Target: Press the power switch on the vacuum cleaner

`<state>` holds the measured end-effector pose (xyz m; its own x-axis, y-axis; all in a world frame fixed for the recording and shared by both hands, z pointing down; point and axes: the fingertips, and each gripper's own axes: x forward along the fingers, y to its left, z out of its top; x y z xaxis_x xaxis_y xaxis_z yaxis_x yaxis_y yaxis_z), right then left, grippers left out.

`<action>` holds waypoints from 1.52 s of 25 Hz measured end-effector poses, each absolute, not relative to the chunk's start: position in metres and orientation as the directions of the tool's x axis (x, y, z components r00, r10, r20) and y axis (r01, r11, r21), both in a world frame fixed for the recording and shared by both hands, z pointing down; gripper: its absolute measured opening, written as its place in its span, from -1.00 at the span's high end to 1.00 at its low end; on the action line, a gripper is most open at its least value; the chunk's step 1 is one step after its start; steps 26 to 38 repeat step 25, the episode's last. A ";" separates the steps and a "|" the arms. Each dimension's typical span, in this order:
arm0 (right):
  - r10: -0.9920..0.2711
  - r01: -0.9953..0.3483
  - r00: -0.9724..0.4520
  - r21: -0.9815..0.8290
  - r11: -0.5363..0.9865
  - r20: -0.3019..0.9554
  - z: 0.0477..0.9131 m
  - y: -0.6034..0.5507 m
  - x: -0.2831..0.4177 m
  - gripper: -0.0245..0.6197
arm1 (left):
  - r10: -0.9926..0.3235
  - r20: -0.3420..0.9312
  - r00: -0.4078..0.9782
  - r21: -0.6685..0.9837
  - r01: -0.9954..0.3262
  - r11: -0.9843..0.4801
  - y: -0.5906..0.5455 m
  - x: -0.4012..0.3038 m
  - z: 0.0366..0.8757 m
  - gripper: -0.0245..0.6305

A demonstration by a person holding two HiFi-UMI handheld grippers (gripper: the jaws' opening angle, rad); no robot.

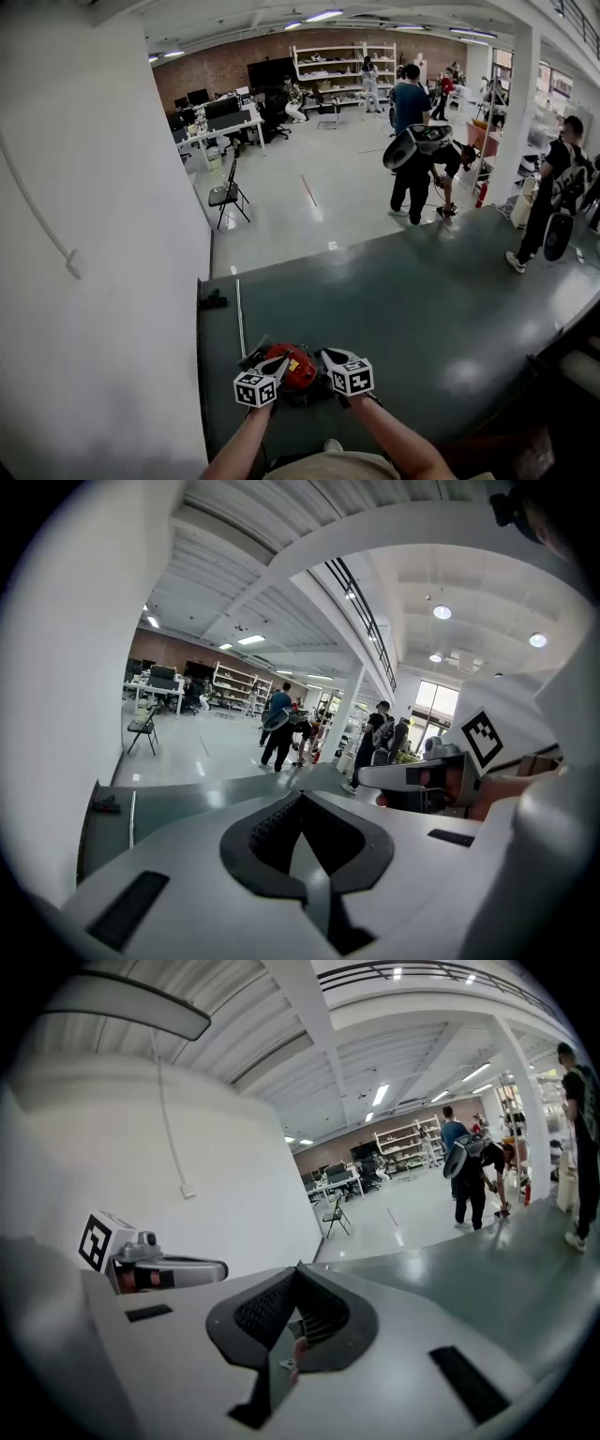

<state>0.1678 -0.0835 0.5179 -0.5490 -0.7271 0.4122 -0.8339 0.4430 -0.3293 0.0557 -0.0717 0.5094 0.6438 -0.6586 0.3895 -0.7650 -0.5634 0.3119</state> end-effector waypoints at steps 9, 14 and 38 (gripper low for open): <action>-0.732 -0.834 -0.551 -0.221 0.506 0.400 0.506 -0.064 0.172 0.90 | -0.638 0.377 0.672 0.312 -0.740 -0.595 -0.057 0.071 0.502 0.91; -0.724 -0.827 -0.560 -0.231 0.512 0.403 0.505 -0.049 0.175 0.90 | -0.619 0.376 0.690 0.333 -0.724 -0.604 -0.049 0.076 0.499 0.91; -0.728 -0.777 -0.626 -0.306 0.551 0.280 0.494 -0.002 0.179 0.90 | -0.551 0.373 0.746 0.356 -0.664 -0.658 -0.002 0.093 0.486 0.91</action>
